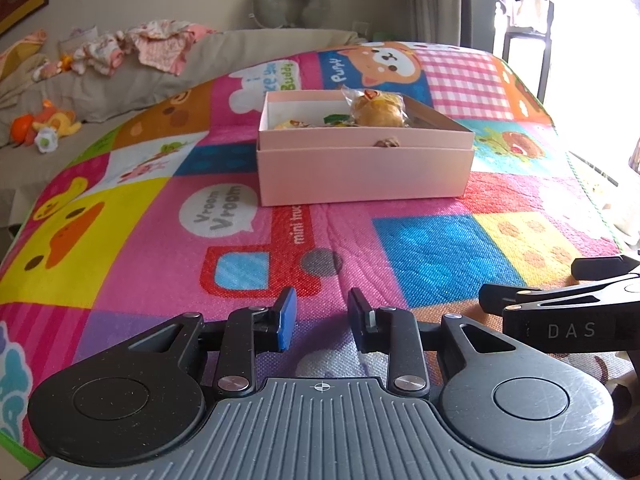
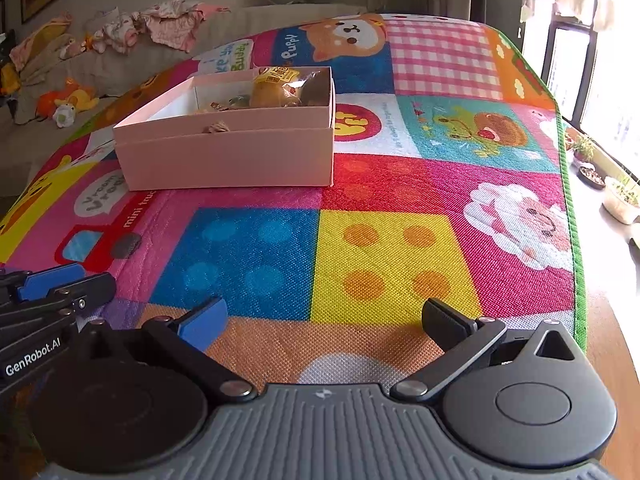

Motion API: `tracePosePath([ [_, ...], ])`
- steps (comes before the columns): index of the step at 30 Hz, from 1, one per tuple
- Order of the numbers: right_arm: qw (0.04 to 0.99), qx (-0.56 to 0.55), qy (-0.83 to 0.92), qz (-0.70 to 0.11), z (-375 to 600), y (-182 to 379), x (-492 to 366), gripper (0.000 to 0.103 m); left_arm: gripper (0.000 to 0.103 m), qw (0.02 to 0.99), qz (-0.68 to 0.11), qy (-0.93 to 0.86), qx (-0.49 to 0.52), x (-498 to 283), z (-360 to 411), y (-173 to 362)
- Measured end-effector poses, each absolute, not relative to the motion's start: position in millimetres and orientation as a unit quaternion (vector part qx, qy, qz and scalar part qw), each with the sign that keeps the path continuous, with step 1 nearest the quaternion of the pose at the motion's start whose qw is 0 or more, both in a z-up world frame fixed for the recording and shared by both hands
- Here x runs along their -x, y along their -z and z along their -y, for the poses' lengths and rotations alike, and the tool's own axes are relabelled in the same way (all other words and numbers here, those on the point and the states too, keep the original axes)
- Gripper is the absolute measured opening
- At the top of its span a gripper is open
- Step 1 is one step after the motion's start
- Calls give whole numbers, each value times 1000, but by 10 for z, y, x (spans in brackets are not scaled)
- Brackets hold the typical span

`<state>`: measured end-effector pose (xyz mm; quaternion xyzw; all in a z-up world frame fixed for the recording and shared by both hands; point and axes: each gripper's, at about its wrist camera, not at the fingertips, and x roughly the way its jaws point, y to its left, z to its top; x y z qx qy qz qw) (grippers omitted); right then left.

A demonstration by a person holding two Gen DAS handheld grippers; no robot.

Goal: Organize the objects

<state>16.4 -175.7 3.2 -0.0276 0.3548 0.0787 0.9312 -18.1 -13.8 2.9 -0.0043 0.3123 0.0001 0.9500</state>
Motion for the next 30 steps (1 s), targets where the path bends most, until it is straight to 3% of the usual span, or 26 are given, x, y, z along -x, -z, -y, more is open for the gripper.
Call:
tracePosePath([
  [30,942,26,-88,-322,1786,4,-177,103,31,950,-312,4,12,164,140,-42],
])
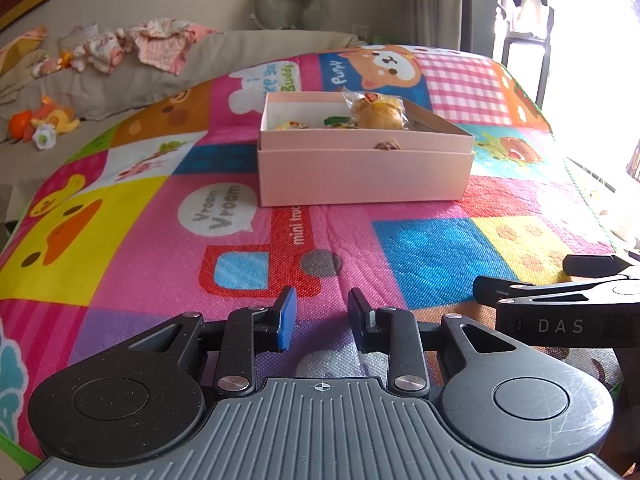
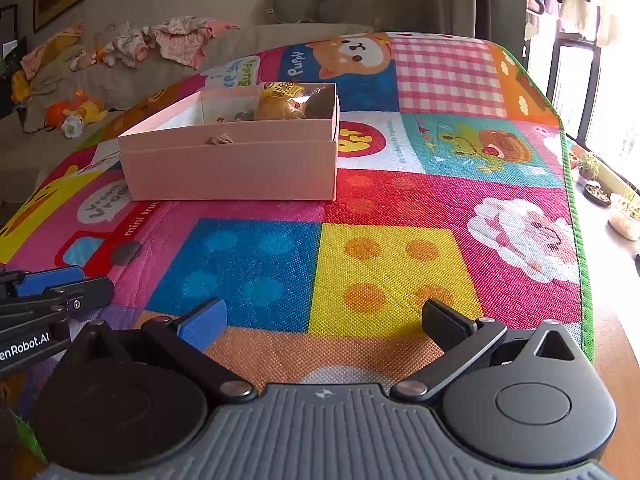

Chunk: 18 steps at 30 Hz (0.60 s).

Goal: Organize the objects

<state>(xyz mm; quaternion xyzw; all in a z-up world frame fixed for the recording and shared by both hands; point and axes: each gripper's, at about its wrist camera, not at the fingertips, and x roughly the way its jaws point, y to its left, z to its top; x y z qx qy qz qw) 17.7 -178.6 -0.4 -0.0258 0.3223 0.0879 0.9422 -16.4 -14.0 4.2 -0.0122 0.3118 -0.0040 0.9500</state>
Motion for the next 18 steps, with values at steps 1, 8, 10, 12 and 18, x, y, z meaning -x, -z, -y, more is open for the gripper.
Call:
tracePosePath([
  [1,942,25,-86,-322,1779,12,-179,103,31,950,-312,4,12,164,139,-42],
  [8,943,26,-85,-322,1781,13,-168,103,31,950,-312,4,11,160,149,-42],
  [10,943,26,-85,-322,1780,13,-168,103,31,950,-312,4,10,164,141,-41],
  [12,943,26,-85,-322,1785,13,-169,103,31,950,-311,3,11,165,134,-39],
  [18,943,26,-85,-322,1781,14,-168,103,31,951,-310,4,14,156,122,-35],
])
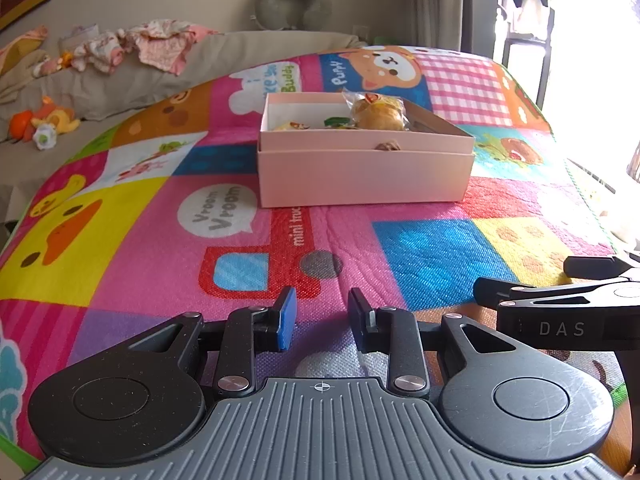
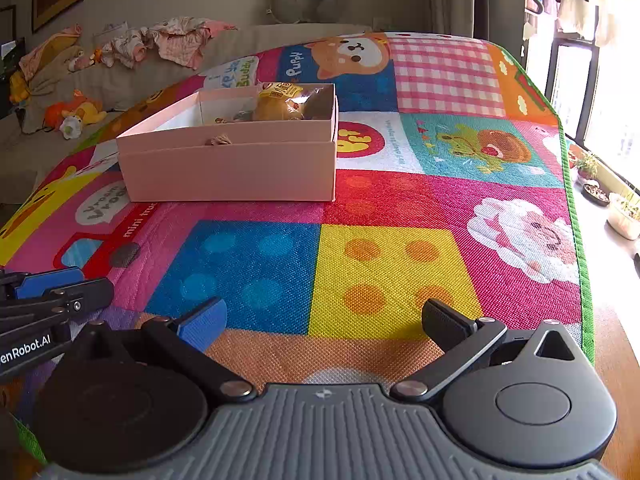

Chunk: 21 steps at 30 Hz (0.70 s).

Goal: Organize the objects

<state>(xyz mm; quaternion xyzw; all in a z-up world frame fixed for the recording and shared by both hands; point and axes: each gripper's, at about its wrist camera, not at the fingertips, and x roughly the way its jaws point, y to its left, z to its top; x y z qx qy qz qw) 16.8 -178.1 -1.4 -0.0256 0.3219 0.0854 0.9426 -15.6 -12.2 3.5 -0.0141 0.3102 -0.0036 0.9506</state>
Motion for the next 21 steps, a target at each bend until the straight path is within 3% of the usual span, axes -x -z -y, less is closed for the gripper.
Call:
tracePosePath([
  [21,942,27,-86,-322,1795,18,-172,103,31,951,-307,7,19,160,101,-21],
])
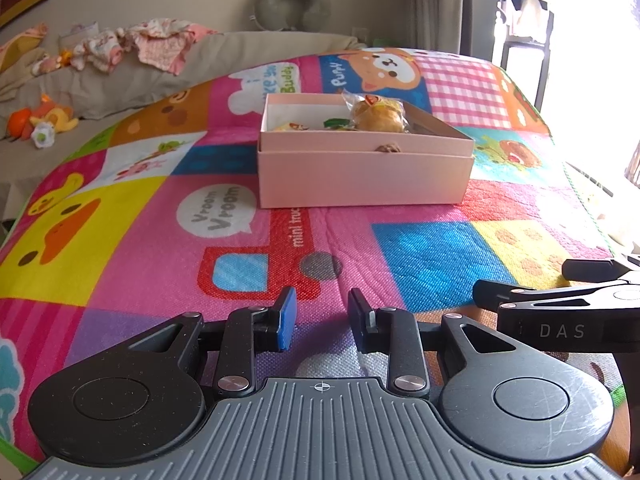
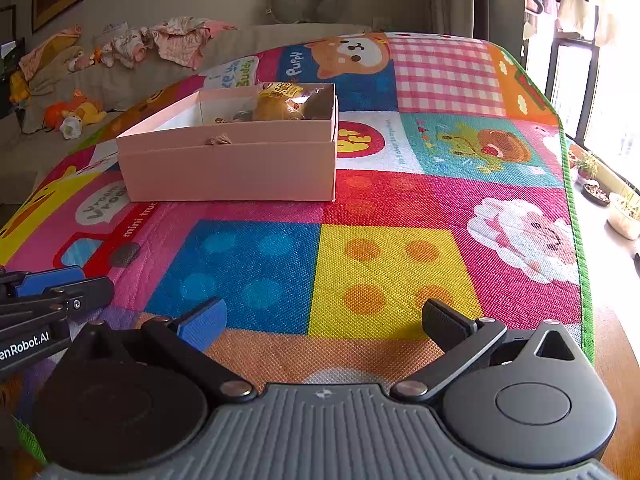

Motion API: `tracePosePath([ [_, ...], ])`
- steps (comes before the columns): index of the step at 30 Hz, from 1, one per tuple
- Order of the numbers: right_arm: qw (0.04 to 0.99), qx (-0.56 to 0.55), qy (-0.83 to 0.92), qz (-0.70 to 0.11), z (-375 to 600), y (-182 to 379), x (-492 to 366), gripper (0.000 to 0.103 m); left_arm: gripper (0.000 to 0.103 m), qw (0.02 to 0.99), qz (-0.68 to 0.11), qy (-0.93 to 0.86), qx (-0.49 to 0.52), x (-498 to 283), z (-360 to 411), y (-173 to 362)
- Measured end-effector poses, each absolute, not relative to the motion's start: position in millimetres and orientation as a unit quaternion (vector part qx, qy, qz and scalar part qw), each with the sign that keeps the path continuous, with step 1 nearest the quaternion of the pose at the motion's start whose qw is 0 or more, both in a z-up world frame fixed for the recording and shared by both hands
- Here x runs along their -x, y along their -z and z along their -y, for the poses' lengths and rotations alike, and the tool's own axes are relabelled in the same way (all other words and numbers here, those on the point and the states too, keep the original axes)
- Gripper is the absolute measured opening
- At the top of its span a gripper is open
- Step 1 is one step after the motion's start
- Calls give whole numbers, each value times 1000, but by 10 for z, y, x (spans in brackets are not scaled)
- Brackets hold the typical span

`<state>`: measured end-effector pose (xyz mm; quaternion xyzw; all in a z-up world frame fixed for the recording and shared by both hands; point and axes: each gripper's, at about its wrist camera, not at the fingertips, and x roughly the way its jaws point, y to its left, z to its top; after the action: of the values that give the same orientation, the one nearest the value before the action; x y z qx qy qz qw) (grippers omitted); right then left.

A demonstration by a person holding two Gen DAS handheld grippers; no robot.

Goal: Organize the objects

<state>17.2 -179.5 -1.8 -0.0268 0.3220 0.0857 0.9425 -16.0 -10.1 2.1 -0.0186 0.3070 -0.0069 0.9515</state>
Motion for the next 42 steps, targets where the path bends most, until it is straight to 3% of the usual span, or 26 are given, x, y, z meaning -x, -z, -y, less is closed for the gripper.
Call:
tracePosePath([
  [42,943,26,-86,-322,1785,27,-170,103,31,952,-305,10,28,149,87,-17],
])
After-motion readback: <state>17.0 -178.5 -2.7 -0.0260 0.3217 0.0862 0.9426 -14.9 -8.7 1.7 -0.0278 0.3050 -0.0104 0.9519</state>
